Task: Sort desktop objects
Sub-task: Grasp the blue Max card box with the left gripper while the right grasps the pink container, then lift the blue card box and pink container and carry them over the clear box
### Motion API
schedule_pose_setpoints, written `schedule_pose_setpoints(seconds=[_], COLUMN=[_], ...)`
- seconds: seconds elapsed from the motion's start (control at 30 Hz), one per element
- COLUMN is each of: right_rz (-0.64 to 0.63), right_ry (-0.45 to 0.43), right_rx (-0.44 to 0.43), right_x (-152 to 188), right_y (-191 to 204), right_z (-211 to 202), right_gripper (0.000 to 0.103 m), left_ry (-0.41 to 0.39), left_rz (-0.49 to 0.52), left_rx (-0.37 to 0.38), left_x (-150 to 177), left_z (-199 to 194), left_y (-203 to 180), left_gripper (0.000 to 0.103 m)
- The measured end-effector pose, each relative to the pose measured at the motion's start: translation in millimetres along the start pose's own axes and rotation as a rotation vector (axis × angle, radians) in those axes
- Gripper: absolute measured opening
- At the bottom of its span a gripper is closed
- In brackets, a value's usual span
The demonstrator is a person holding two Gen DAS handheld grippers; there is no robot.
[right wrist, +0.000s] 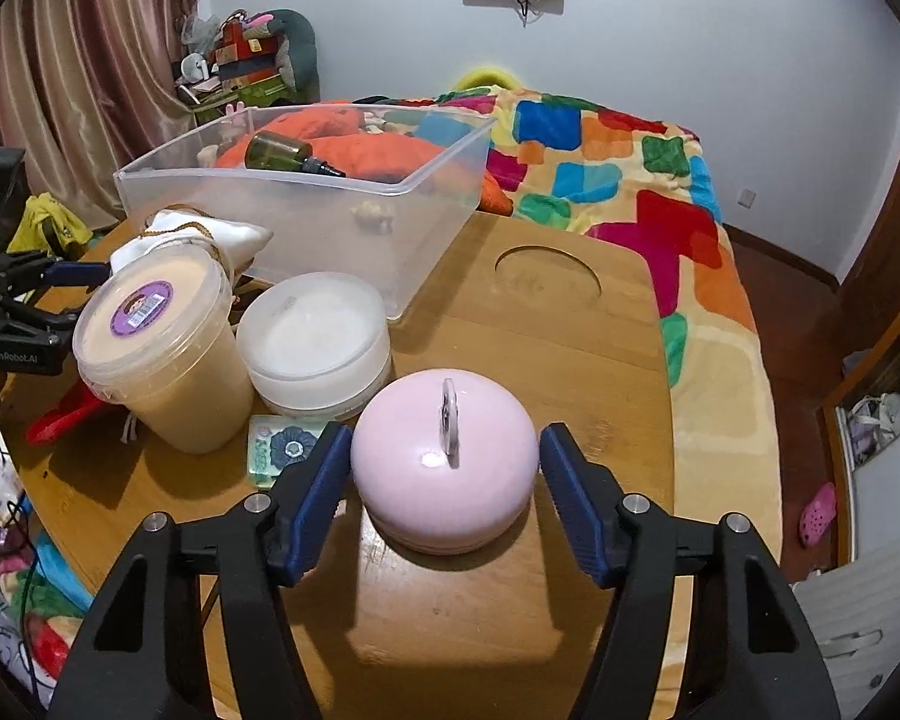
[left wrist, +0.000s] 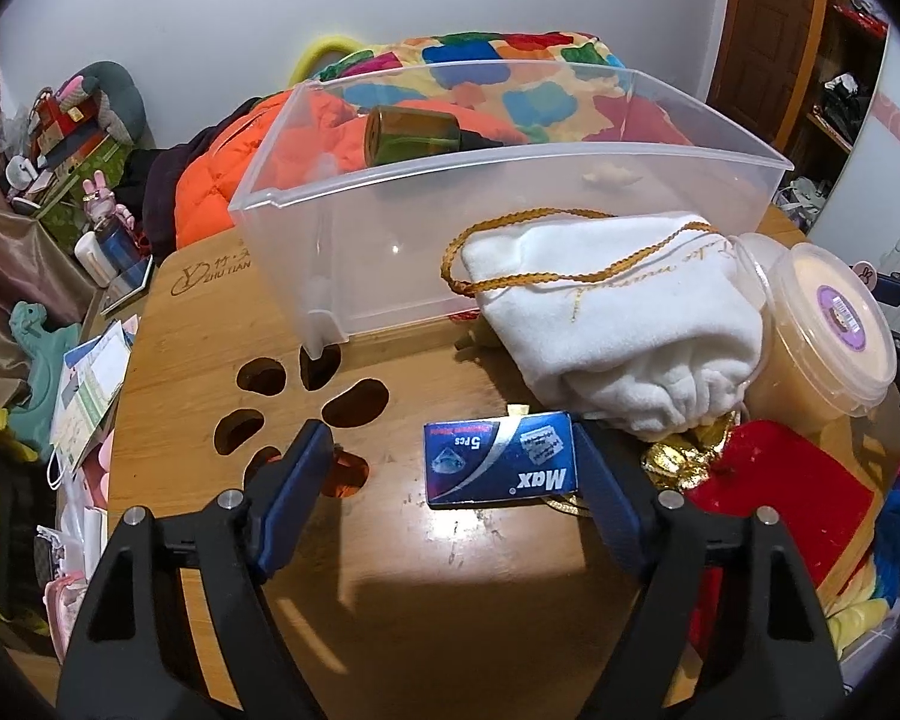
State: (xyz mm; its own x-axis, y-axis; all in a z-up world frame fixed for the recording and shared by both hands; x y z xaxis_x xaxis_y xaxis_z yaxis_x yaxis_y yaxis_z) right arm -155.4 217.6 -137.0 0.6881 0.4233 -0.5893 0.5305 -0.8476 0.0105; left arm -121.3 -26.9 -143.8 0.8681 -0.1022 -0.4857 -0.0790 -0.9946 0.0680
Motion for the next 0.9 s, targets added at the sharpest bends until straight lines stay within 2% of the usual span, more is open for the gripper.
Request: schedule_pose_setpoints(seconds=[0.17,0.3,0.47,0.9], right_rz=[0.016,0.015,0.03,0.042], right_ry=[0.042,0.036,0.031,-0.036], right_rx=[-0.006,0.003,-0.011,-0.011], right_x=[4.4,7.2,8.0,-2.4], right_y=[-1.1,-0.1,-0.3,0.7], right_z=[12.9,14.5,13.0,-16.2], right_gripper=[0.06,0.06,0.06,0.06], left_ry=[-0.013,-0.02,-0.035,-0.075], left_rz=[0.0,0.009,0.035,-0.031], left_rx=[-0.002,0.033,0.038,0.049], left_x=[1.9,3.5,4.3,8.0], left_z=[0.0,-2.3,-5.8,-16.0], left_y=[-0.9,-6.2,-14.6,-6.6], left_gripper=[0.08,0.063,0.049,0.048])
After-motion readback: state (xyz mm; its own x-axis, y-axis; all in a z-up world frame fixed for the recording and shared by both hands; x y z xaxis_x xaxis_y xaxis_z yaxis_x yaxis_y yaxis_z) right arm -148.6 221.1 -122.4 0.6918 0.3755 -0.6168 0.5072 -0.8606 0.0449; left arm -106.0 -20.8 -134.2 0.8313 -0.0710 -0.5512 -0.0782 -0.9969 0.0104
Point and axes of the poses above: each gripper's, at about its wrist camera, not at the fingertips, and z roughly the way its jaws point, y to its left, x to its underside, the point moved 8 cm from there along z, roughly the way its jaws point, and after that the axes turned 4 degrees about y, right-handed, at the moved point
